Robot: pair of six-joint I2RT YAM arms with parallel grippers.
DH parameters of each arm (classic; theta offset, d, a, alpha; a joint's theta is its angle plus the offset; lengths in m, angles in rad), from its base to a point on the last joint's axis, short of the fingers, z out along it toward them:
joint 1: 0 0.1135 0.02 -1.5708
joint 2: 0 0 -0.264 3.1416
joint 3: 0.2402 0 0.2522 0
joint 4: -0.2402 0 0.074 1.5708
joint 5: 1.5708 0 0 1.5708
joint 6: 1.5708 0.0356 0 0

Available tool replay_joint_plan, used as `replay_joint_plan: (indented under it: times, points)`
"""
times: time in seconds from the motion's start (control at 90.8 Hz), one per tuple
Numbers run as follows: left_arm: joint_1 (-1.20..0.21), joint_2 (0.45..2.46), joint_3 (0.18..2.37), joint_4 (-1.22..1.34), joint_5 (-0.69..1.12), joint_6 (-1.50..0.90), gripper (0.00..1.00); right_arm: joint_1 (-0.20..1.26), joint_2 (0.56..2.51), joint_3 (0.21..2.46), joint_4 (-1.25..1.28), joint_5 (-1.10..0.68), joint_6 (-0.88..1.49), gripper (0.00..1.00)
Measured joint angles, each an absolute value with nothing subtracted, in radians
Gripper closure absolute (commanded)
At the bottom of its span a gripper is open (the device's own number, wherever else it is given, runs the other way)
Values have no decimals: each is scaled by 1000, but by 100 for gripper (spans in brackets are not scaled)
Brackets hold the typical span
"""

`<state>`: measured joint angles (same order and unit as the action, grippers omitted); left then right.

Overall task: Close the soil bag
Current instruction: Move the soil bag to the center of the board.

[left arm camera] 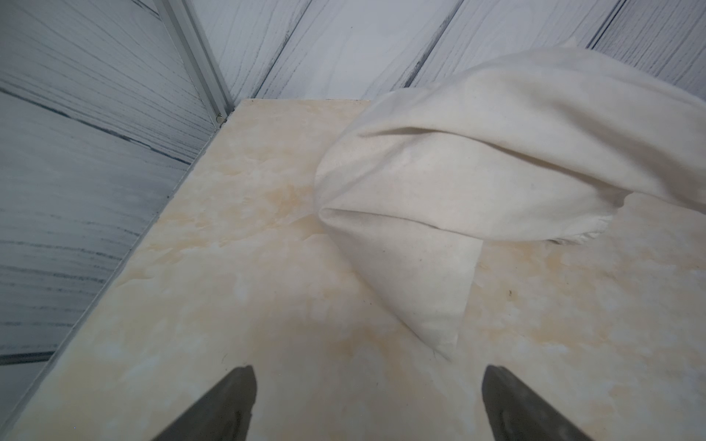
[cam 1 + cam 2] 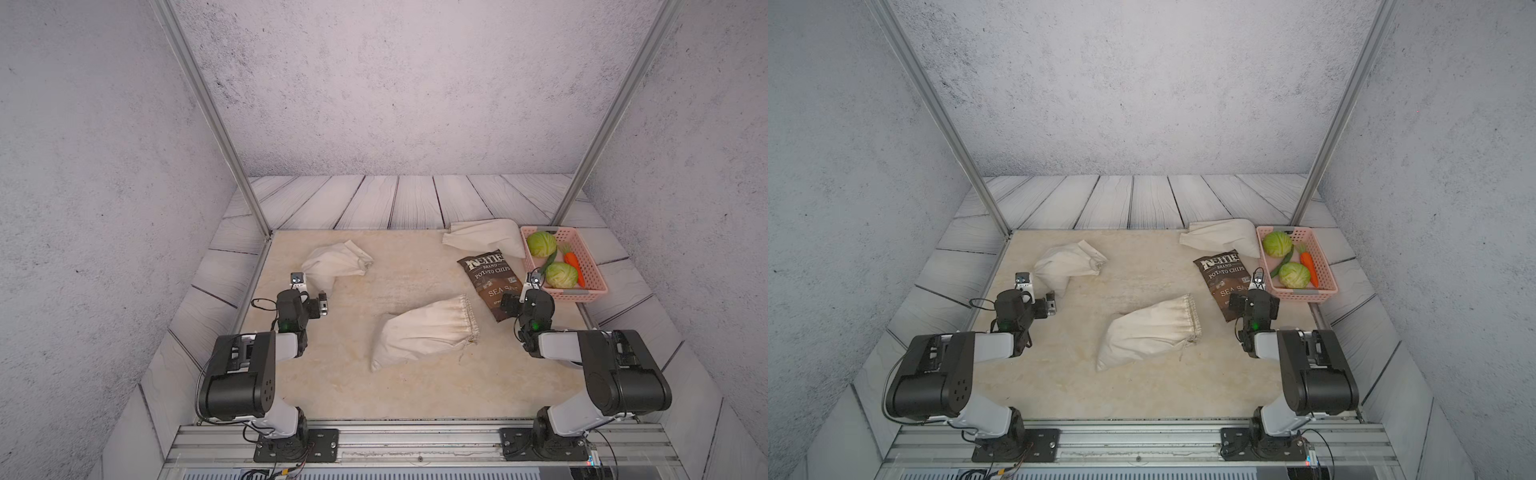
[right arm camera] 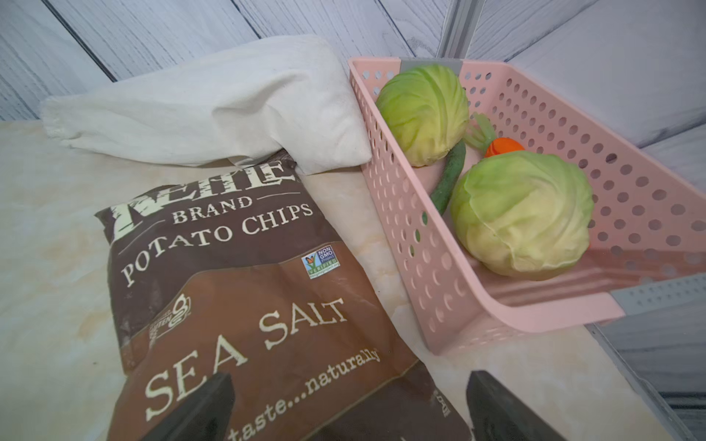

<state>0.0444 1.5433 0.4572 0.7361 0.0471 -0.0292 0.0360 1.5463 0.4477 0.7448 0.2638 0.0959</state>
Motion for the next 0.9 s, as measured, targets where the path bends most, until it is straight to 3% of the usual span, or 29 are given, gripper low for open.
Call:
replay_joint_plan:
  times: [0.804,0.903]
  points:
    - [57,1541,458,735,110,-20,2,36,1544,445,754,264,95,1]
    - [57,1473,458,672,124,-15,2,36,1469,443,671,265,95,1]
